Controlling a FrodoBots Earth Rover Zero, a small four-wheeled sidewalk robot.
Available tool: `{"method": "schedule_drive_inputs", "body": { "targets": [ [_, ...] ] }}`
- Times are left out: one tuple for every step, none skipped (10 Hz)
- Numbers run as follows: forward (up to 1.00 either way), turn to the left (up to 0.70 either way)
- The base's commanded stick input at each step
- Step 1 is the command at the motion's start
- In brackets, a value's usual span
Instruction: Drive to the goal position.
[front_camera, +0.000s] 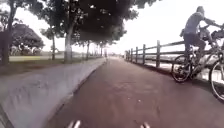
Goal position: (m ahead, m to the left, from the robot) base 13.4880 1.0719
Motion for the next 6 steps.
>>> {"method": "schedule_drive_inputs", "body": {
  "targets": [
    [0.7,0.07],
    [0.7,0.07],
    [0.7,0.07],
    [0.7,0.07],
    [0.7,0.07],
    [0.7,0.21]
  ]
}}
